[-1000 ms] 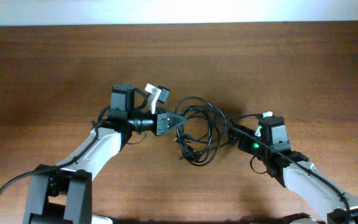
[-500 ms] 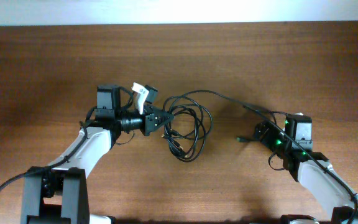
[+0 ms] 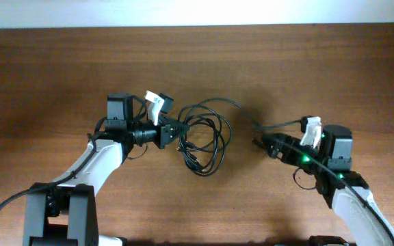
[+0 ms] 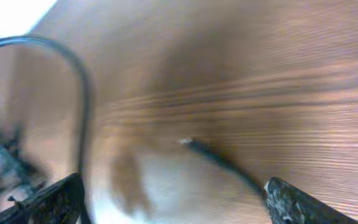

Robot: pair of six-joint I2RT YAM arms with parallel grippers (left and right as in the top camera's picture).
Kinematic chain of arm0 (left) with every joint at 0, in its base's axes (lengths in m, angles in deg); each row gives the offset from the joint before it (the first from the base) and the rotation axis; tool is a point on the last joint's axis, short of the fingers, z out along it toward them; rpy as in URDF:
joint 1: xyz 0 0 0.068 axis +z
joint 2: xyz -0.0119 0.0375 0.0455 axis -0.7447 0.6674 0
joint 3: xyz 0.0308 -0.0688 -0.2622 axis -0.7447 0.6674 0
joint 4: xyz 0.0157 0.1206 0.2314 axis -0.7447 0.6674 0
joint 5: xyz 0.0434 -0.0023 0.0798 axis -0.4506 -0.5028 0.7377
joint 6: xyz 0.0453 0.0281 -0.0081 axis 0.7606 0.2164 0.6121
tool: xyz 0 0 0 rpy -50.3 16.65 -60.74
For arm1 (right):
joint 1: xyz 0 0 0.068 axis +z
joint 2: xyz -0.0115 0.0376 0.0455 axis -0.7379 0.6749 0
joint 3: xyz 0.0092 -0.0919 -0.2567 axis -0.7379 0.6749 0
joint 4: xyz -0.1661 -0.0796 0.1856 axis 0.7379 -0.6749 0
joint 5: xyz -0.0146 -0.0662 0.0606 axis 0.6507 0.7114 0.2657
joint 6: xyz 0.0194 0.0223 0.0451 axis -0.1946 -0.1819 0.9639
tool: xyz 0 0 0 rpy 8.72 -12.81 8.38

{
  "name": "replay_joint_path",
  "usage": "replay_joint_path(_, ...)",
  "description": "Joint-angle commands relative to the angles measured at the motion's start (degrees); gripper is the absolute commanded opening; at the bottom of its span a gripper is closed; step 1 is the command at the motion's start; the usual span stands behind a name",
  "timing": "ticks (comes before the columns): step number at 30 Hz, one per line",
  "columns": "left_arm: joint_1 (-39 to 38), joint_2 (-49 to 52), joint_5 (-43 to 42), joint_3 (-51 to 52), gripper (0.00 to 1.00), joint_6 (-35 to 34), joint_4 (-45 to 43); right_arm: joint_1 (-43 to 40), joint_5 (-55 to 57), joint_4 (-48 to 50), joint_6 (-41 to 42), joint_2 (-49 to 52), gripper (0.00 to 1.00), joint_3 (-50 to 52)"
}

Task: Untangle cables

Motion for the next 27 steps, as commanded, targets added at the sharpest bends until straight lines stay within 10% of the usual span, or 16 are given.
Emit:
replay_joint_path(1, 0.3, 0.2, -4.9, -0.1, 0.00, 0.3, -0.4, -0.2, -8.6, -2.3, -3.6, -3.0, 0.92, 0.5)
replay_joint_path(27, -4.6, 0.2, -13.4, -0.1, 0.00, 0.3, -5.4, 20.8, 1.0, 8.7, 1.4, -0.1, 0.99, 0.5)
